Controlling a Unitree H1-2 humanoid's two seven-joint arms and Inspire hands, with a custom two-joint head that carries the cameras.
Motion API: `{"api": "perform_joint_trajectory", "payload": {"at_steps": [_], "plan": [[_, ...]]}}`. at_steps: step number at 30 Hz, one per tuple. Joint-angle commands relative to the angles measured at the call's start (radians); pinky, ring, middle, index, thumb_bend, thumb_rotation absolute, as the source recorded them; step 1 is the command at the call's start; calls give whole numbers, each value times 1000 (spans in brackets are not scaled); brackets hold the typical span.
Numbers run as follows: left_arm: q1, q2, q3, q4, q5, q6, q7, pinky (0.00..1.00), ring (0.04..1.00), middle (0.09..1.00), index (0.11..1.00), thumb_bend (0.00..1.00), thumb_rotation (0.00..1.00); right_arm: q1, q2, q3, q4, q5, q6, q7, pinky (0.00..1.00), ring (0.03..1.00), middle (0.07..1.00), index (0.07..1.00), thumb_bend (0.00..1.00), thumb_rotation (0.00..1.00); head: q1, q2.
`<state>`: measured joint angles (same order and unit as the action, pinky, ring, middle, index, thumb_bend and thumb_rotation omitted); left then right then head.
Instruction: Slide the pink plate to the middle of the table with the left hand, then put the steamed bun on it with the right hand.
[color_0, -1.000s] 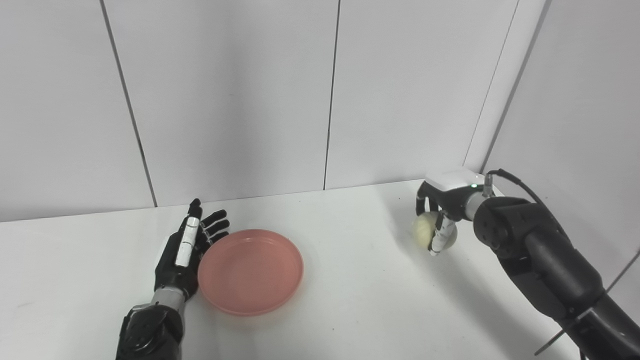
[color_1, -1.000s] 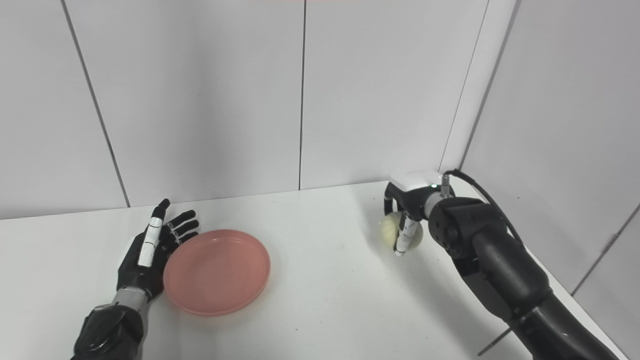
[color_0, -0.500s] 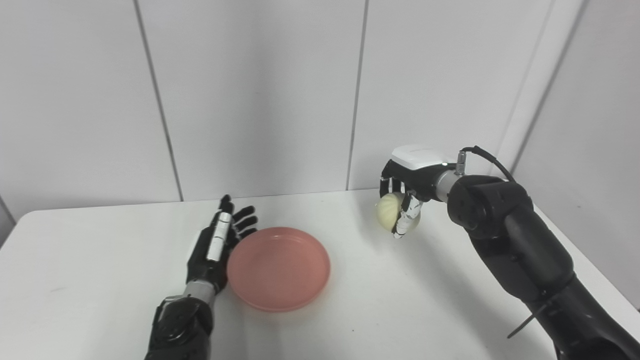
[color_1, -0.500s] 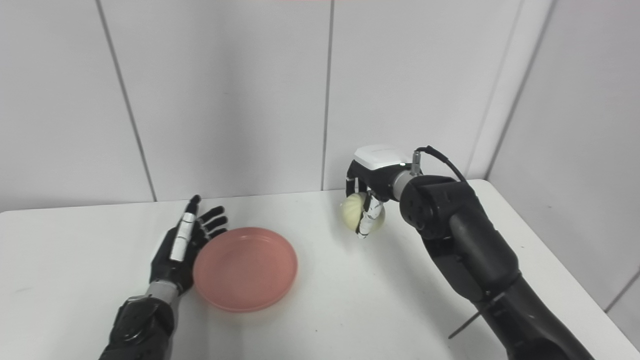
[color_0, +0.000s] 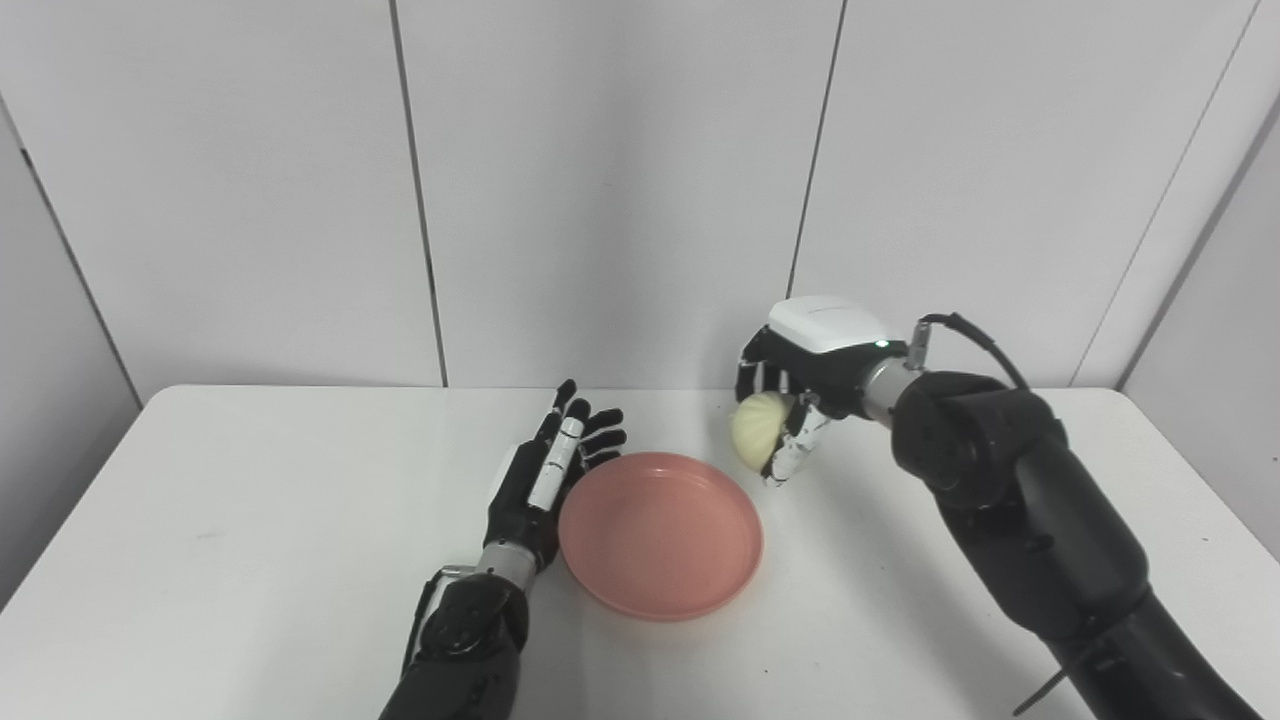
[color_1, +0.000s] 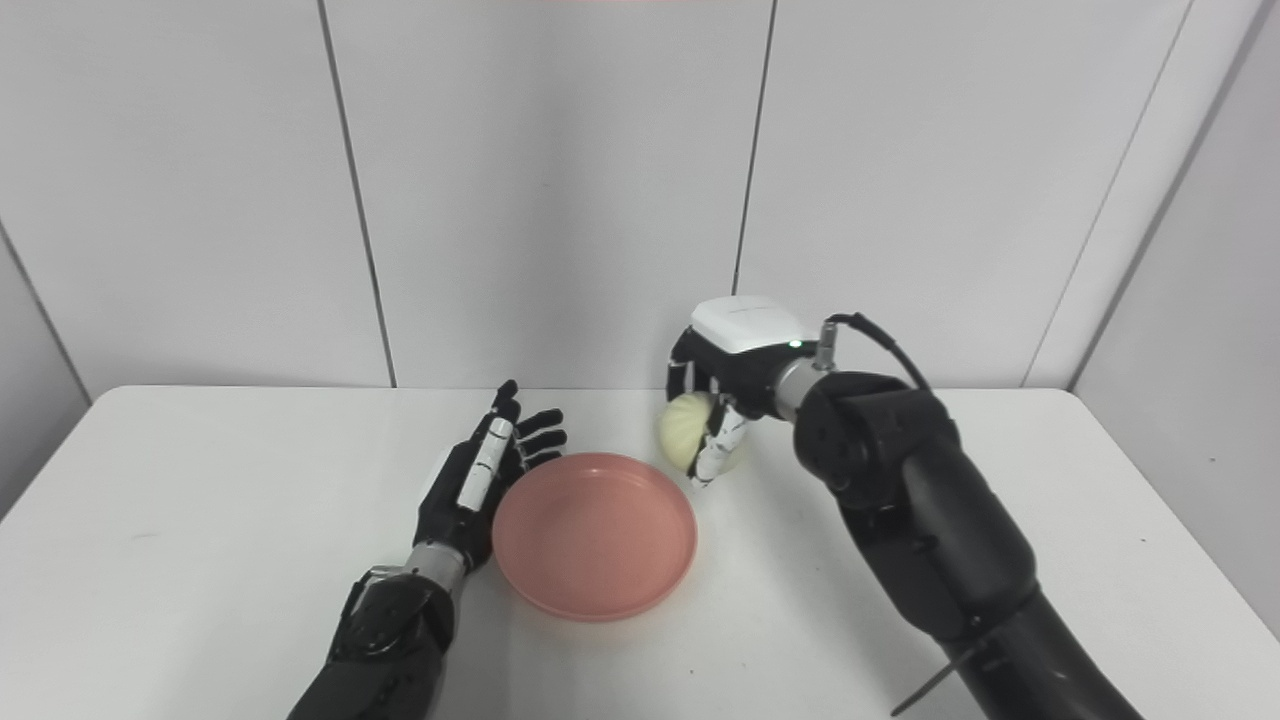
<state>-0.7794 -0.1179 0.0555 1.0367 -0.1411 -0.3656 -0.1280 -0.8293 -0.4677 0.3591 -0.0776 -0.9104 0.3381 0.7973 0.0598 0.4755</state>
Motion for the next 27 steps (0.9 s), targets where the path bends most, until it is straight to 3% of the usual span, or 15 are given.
{"api": "perform_joint_trajectory", "payload": {"at_steps": [1, 9, 18, 27], "plan": [[-12, -5, -6, 29, 10, 4, 4, 737, 759, 779, 998, 732, 773, -55, 18, -7, -6, 9, -33, -53, 256, 382, 474, 529, 515, 0, 6, 0], [-20, -10, -3, 54, 5, -14, 0, 741, 762, 770, 986, 750, 761, -62, 75, 46, 71, 4, -70, -117, 323, 422, 502, 490, 520, 0, 14, -6], [-15, -12, -7, 42, 11, -10, 7, 733, 759, 768, 983, 779, 756, -49, 121, 80, 165, 0, -90, -178, 291, 406, 490, 504, 519, 0, 13, -2], [-15, -10, -11, 39, 23, -10, 8, 732, 756, 768, 989, 742, 774, -29, 136, 105, 262, 9, -117, -249, 313, 409, 490, 507, 519, 0, 7, 2]]}}
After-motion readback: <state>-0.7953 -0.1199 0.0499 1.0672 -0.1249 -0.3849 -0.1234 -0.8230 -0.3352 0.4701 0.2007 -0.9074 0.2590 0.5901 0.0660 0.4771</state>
